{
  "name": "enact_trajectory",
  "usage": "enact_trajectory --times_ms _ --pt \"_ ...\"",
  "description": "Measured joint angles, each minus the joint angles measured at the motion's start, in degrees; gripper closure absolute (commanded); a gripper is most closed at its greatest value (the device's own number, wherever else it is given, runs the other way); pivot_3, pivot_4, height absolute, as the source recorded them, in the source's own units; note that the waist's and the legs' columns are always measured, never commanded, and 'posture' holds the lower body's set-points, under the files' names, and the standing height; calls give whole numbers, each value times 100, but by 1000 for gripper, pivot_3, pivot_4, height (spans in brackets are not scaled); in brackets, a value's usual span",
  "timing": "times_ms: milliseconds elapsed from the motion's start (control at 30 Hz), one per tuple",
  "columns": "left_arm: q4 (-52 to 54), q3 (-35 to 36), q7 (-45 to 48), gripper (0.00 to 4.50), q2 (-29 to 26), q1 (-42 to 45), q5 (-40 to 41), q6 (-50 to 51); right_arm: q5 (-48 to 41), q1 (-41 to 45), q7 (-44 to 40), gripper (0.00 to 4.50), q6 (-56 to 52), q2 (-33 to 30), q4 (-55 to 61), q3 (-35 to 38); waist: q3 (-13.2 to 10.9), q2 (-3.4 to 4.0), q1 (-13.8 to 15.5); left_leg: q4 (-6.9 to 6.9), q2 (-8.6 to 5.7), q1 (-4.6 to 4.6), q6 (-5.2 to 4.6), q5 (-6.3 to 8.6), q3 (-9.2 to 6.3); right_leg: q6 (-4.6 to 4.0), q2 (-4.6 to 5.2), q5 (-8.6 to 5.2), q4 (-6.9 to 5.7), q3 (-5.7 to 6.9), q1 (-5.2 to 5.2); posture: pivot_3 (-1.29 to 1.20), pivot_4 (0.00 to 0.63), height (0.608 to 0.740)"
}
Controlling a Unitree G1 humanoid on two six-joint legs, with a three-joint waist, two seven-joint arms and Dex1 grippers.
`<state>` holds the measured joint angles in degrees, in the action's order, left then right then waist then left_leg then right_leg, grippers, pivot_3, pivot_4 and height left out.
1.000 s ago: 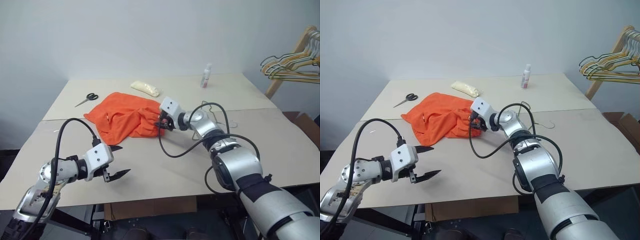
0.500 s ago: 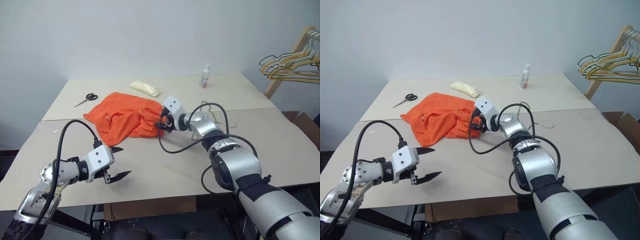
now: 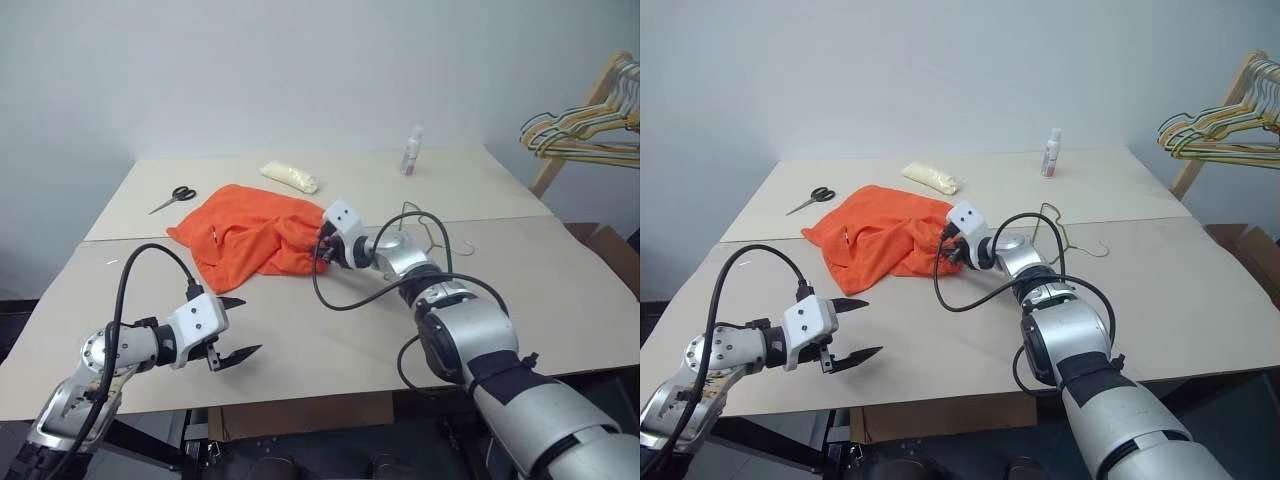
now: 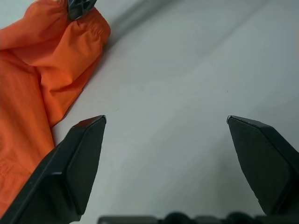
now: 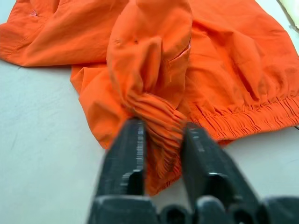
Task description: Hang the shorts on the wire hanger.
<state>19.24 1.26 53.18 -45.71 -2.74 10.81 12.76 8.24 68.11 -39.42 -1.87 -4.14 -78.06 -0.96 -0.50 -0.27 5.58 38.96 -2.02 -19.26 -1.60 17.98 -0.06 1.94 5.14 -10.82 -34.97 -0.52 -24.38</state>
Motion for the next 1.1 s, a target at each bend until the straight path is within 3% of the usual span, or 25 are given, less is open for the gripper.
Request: enact_trajectory --times_ms 133,367,500,633,900,1100 --pt "1 0 -18 0 0 -1 -18 0 91 -17 -66 4462 218 -34 17 -115 0 0 -1 0 0 0 0 0 0 0 0 0 0 0 0 307 0 740" --pt "-412 32 -369 0 -106 71 -447 24 572 -646 -342 4462 1608 -532 570 -789 0 0 29 1 -3 1 0 0 -3 1 1 0 0 3 2 299 0 740" --pt "-916 78 -407 0 -191 259 -556 -9 613 -1267 -777 4462 2336 -1018 1276 -962 0 -1 23 1 -3 0 -1 0 -3 1 2 -1 3 4 4 279 0 740" --pt "-1664 -77 -237 0 -247 729 -748 -380 388 -2288 -1401 4462 2991 -1582 2740 -1049 -1 -2 29 1 -2 0 -21 11 -4 1 3 -1 4 6 6 254 0 740" --pt "-2665 -699 507 0 -95 1601 -854 -1183 -66 -3487 -1980 4462 2284 -2087 5464 -1197 1 -5 -15 4 1 0 -39 20 1 1 2 -1 1 2 8 215 0 740" --pt "-3728 -1135 551 0 24 2225 -1374 -1610 -129 -3745 -1904 4462 1750 -2188 6093 -1213 2 -14 19 16 -3 1 -46 23 2 1 3 -1 2 5 15 201 0 740"
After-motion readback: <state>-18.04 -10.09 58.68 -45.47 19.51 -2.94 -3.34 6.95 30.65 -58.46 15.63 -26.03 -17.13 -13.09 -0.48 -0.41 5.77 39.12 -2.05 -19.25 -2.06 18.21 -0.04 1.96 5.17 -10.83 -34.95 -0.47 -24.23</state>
